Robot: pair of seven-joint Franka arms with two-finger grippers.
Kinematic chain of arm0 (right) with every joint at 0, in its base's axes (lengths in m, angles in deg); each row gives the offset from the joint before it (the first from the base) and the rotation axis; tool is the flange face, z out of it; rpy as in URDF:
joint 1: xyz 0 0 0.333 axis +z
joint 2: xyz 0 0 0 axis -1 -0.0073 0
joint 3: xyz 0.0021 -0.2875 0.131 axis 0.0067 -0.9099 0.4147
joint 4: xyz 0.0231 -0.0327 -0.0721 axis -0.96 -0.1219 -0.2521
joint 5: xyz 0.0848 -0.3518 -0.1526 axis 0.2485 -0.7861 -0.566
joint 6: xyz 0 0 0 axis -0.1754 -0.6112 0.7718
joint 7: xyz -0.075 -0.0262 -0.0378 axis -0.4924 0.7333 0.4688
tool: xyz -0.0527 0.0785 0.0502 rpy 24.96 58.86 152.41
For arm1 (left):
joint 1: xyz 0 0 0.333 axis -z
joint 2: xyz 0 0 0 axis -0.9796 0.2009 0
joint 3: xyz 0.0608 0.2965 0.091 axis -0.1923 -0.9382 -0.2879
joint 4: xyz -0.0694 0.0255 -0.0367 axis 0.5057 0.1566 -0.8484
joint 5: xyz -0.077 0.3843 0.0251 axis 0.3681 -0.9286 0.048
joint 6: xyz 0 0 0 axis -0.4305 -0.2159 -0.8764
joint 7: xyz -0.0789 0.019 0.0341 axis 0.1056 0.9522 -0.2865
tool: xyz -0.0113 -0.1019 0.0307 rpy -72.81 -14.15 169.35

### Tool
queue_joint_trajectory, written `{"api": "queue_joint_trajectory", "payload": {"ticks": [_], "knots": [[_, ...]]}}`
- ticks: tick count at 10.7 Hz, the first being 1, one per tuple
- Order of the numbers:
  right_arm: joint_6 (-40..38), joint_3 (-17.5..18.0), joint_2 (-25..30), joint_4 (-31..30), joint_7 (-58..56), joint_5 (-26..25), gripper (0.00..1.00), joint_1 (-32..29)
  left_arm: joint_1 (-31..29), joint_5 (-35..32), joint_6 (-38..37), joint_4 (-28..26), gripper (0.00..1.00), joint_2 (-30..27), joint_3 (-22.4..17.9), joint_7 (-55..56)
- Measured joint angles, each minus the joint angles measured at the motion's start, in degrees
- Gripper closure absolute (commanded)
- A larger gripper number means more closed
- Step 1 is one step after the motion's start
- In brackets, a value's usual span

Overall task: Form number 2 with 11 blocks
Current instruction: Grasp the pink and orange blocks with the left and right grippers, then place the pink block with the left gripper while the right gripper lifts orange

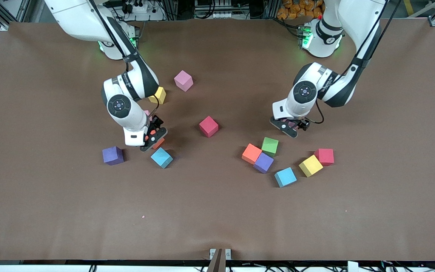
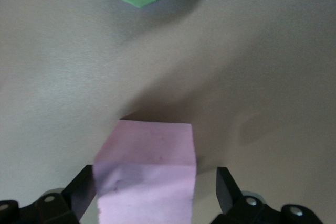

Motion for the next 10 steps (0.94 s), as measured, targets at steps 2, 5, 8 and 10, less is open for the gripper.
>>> {"api": "queue_joint_trajectory", "payload": {"ticks": [2,5,8,10], "knots": [[0.6,0.0,-1.0,0.1,0.0,0.0,0.0,0.0,0.1,0.0,0.3,0.0,0.68,0.6,0.0,0.9],[1.6,0.0,-1.7,0.1,-0.1,0.0,0.14,0.0,0.2,0.0,-0.2,0.1,0.72,0.5,0.1,3.1],[2.7,0.0,-2.5,0.2,-0.1,0.0,0.67,0.0,0.3,0.0,-2.6,1.7,0.72,0.2,7.0,17.9],[2.6,0.0,-2.5,0.5,-0.1,0.0,0.66,0.0,1.0,0.0,-3.5,2.9,0.72,0.0,13.2,30.9]]}}
